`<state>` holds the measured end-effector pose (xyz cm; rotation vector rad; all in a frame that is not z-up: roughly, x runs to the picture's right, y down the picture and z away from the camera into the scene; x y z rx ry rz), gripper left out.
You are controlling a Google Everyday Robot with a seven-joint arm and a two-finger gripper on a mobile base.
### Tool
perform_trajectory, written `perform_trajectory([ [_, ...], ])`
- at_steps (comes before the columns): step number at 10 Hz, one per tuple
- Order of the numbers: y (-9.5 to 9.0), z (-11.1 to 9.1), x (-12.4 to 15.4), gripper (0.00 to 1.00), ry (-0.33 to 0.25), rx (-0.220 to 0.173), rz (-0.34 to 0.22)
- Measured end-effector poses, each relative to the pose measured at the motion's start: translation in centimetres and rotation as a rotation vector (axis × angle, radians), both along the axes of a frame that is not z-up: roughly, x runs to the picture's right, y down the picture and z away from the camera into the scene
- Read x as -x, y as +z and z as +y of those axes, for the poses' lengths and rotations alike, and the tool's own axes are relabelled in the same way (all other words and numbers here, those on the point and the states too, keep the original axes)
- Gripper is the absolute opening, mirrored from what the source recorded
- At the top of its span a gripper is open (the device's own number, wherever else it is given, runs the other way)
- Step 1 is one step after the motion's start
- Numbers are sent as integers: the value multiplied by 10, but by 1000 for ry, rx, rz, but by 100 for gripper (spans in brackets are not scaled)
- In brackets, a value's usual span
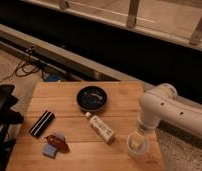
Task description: Place the ceramic cup in the ceramic bowl
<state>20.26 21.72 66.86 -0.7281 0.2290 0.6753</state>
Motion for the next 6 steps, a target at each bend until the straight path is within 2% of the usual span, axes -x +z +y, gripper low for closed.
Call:
perform_trajectory([
  [3, 20, 7, -14, 80, 31, 0, 47],
  [6, 32, 13, -33, 80, 71, 11, 92],
])
